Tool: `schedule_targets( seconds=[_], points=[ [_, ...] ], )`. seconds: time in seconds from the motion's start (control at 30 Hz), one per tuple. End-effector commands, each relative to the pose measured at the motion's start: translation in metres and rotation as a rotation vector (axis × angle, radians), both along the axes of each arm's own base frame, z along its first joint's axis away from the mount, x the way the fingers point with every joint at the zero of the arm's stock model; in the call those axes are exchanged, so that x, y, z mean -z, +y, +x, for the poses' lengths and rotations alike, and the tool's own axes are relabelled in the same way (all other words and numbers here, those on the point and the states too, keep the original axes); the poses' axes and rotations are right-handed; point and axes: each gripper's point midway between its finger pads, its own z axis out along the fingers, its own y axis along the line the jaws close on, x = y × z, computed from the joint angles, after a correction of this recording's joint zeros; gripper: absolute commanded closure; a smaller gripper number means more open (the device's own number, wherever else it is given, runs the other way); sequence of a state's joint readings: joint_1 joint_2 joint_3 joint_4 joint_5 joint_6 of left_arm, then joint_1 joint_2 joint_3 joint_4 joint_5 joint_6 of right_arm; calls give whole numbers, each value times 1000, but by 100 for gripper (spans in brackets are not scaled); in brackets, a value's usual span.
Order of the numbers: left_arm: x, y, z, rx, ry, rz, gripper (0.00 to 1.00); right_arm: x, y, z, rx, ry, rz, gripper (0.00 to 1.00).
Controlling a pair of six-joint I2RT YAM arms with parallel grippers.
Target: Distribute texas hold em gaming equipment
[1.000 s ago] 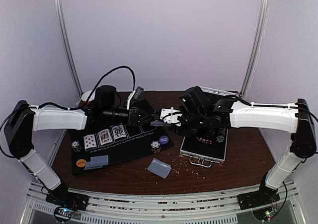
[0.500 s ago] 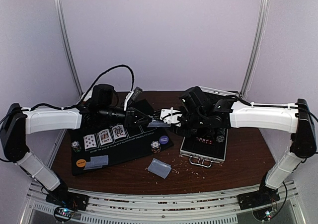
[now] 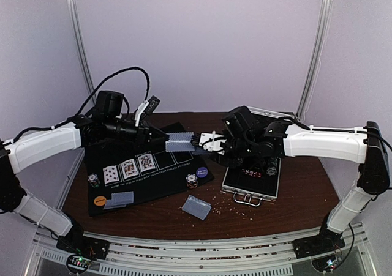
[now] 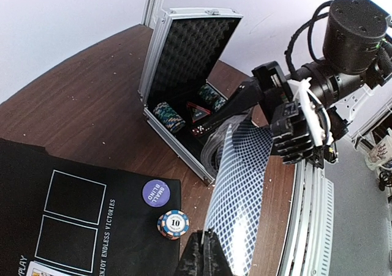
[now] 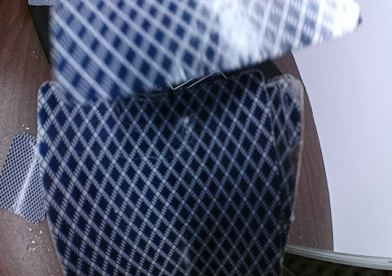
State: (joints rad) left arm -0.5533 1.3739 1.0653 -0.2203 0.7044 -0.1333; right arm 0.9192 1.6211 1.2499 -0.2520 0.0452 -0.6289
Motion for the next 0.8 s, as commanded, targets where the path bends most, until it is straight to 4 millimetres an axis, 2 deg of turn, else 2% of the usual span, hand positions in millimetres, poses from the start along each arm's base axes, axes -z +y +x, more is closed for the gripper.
schedule_targets(
  seconds=[0.0, 0.1, 0.13, 0.27, 0.33, 0.47, 0.67, 0.77],
  points=[
    [-27, 12, -8, 26, -109, 73, 100, -5, -8, 4, 30, -21, 2, 59],
    [-19, 36, 3, -48, -121, 233, 100, -4, -10, 4, 34, -20, -3, 59],
    [-9, 48, 11, -87, -119, 304, 100, -4, -11, 4, 34, -20, -5, 59],
    [44, 91, 38, -211, -115, 620, 100, -5, -13, 4, 37, -26, -11, 59],
    [70, 102, 47, -218, -97, 733, 100, -6, -14, 4, 40, -29, -10, 59],
    [102, 97, 64, -154, -102, 814, 100, -9, -15, 2, 36, -35, 1, 59],
    [130, 78, 106, -73, -142, 891, 100, -11, -17, 1, 37, -35, 2, 59],
    [139, 68, 121, -34, -162, 915, 100, -11, -18, -1, 37, -33, 8, 59]
  ],
)
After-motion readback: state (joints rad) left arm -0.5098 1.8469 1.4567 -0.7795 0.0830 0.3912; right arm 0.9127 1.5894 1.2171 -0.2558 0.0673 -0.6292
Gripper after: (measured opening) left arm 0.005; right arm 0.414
